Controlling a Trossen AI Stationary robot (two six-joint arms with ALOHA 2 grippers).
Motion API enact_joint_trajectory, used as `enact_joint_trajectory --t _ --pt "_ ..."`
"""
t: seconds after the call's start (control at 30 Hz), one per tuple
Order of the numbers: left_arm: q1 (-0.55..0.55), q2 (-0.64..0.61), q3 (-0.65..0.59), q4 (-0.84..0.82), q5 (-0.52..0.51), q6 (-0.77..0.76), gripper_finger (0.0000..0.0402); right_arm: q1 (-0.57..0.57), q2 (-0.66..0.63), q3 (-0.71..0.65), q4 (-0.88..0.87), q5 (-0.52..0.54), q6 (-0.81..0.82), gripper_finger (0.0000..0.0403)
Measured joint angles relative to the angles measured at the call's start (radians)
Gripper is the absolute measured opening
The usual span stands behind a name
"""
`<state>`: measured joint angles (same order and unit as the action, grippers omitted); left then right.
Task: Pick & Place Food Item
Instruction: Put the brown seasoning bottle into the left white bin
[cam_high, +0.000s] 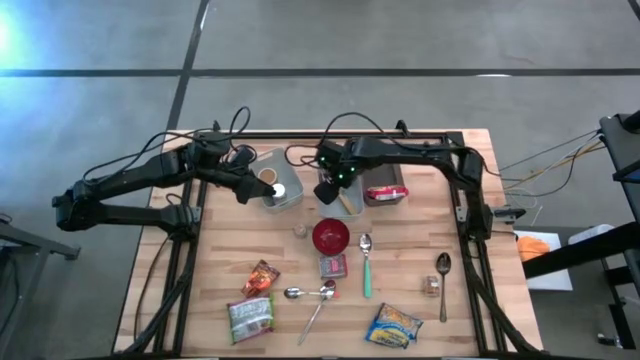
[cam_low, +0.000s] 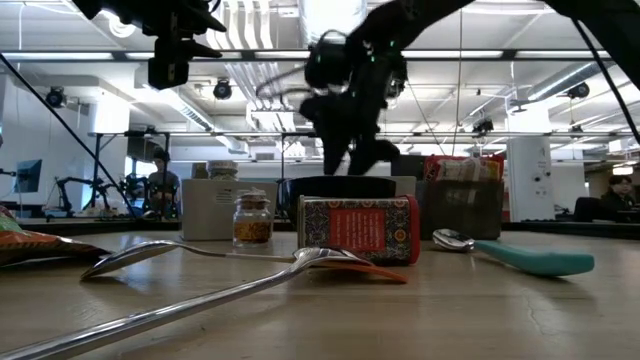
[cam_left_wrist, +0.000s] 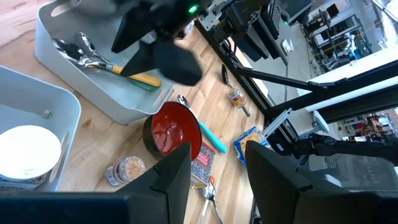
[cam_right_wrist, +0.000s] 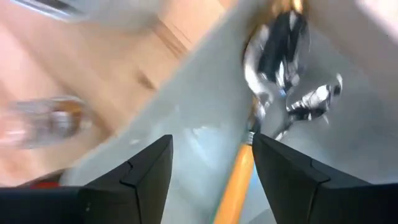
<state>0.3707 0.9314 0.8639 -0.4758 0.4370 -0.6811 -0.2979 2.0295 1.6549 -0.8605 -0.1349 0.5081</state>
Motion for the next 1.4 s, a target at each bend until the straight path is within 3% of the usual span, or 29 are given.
enact_joint_trajectory --t 0.27,0.53,0.63,0.9,1.4 --pt "0.000 0.000 0.000 0.000 0.000 0.001 0.0157 0.055 -0.135 0.043 -0.025 0.011 0.069 0.0219" --pt "0.000 0.000 0.000 -0.004 0.000 0.002 0.0157 0.164 -0.338 0.015 -0.224 0.208 0.185 0.0219" --pt "0.000 0.000 0.000 -0.004 0.000 0.002 0.0157 0.224 -0.403 -0.012 -0.290 0.221 0.293 0.0219" --pt "0.000 0.000 0.001 -0.009 0.000 0.005 0.0157 0.466 -0.506 -0.150 -0.426 0.217 0.756 0.0219" --pt "0.000 0.000 0.002 -0.005 0.000 0.023 0.0157 0.989 -0.550 -0.420 -0.372 0.150 1.623 0.0219"
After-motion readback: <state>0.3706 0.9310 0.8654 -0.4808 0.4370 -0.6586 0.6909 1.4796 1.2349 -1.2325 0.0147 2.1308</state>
